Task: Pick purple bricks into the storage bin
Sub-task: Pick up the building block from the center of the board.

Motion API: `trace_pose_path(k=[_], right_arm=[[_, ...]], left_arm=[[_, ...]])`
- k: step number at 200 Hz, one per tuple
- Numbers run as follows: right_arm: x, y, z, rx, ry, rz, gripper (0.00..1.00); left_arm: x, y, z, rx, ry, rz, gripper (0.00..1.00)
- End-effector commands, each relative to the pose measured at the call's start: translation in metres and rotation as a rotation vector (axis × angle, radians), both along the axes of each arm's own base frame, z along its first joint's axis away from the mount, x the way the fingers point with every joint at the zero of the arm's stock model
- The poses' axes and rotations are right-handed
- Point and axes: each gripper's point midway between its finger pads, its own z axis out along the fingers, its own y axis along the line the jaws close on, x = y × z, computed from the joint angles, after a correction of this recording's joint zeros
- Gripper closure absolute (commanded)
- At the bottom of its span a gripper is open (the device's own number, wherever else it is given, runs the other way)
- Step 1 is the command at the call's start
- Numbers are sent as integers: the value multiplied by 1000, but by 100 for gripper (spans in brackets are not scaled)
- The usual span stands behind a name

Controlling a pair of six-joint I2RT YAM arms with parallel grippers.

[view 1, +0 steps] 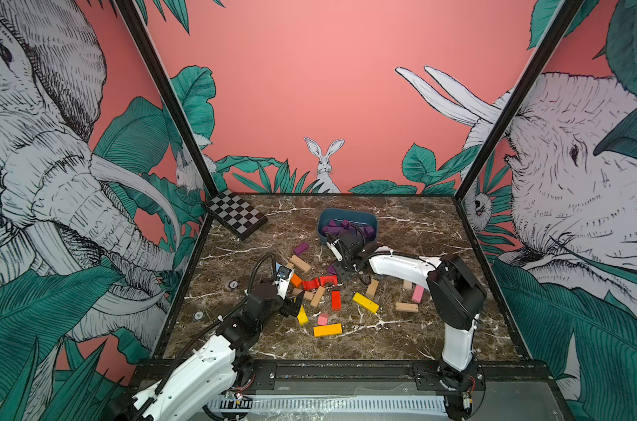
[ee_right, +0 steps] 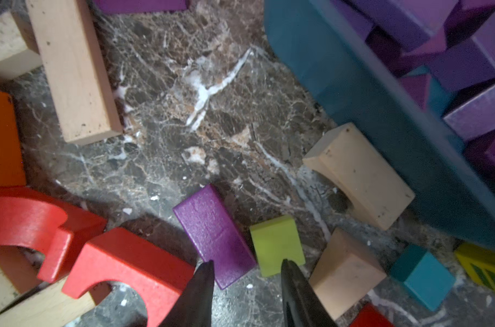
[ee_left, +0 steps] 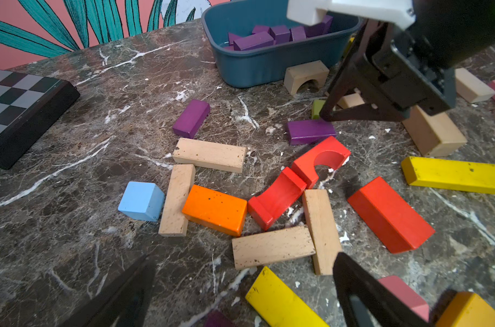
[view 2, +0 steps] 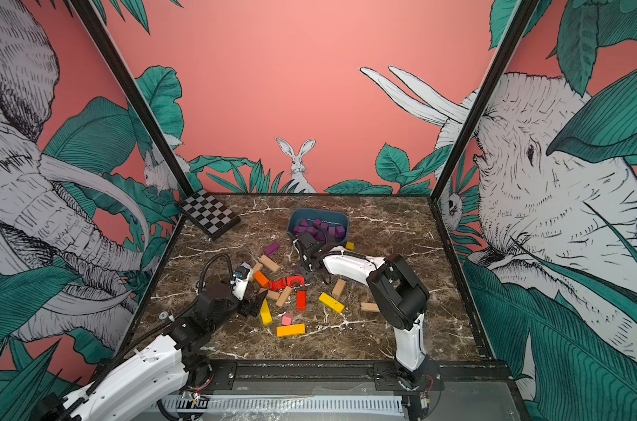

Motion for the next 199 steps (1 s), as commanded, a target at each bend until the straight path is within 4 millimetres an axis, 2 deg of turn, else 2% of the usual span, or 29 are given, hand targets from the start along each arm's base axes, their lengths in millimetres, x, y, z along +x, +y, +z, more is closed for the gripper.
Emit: trace_pose_path(k=[1, 44, 122, 199], right_arm=[[3, 0, -5, -59, -8, 39, 56], [3, 18, -12, -32, 3, 109, 50], [-4, 22, -22, -32, 42, 143, 44], [-5, 25, -48, -81, 88, 170, 44]], left_arm=[[1, -2, 6, -22, -19, -1, 1], [0, -3, 7, -23, -20, -8, 1], [-1, -3, 8, -27, -24, -13, 1], [-1, -2, 9, -31, -32, -9, 1]])
